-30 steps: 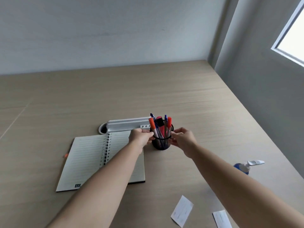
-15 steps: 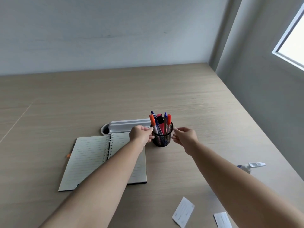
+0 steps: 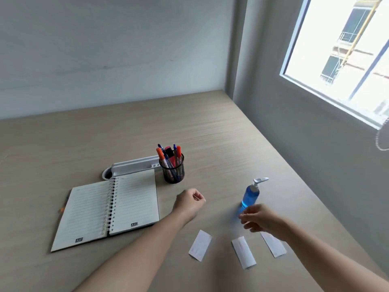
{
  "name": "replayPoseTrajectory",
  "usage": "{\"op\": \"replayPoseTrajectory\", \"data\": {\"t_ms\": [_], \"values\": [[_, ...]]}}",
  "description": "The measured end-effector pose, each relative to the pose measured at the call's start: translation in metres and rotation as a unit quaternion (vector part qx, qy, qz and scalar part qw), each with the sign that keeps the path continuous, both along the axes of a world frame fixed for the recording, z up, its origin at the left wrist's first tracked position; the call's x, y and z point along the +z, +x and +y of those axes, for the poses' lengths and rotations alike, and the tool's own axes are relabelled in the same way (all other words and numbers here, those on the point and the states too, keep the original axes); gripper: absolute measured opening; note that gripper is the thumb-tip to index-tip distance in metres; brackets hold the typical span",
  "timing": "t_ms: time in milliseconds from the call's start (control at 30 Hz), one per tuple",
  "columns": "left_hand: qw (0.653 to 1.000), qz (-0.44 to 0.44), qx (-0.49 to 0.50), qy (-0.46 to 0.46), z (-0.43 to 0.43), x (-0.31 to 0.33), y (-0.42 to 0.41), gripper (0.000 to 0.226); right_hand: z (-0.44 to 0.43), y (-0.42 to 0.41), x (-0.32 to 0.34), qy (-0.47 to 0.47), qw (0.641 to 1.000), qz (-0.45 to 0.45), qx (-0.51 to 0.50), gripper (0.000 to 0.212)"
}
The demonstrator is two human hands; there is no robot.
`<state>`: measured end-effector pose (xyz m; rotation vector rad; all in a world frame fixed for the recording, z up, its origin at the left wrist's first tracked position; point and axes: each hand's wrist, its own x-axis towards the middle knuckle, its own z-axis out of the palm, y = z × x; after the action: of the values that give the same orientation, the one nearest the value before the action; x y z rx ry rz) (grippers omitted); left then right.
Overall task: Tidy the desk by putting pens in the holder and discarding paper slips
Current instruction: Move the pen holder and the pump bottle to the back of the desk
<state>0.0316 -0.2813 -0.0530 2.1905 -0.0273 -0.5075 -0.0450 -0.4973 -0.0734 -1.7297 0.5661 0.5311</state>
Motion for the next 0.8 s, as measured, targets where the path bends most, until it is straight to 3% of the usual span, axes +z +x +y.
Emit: {"op": "replayPoseTrajectory", "data": {"t_ms": [100,167,267,400,567,800], "values": [[0.998,-0.039,-0.058,0.0,-0.04,0.022,-0.001,0.003,-0.037,-0.014,0.002,-0.05,0.998,0.011,-0.026,0.007],[0.994,-0.057,-0.09,-0.012,-0.064,0.037,0.003,0.013,-0.052,-0.011,0.004,-0.085,0.995,-0.011,-0.054,0.006],[0.986,-0.083,-0.143,-0.004,-0.096,0.054,0.008,0.032,-0.059,0.003,0.004,-0.108,0.988,-0.066,-0.088,0.03],[0.97,-0.111,-0.212,0.039,-0.124,0.056,0.013,0.04,-0.047,0.018,0.0,-0.125,0.978,-0.146,-0.081,0.039],[0.975,-0.132,-0.176,0.013,-0.132,0.038,0.013,0.017,-0.035,0.024,-0.012,-0.118,0.974,-0.178,-0.075,0.044],[0.979,-0.16,-0.123,-0.007,-0.105,0.045,0.059,0.015,-0.014,0.081,-0.004,-0.111,0.969,-0.215,-0.042,0.042]]}}
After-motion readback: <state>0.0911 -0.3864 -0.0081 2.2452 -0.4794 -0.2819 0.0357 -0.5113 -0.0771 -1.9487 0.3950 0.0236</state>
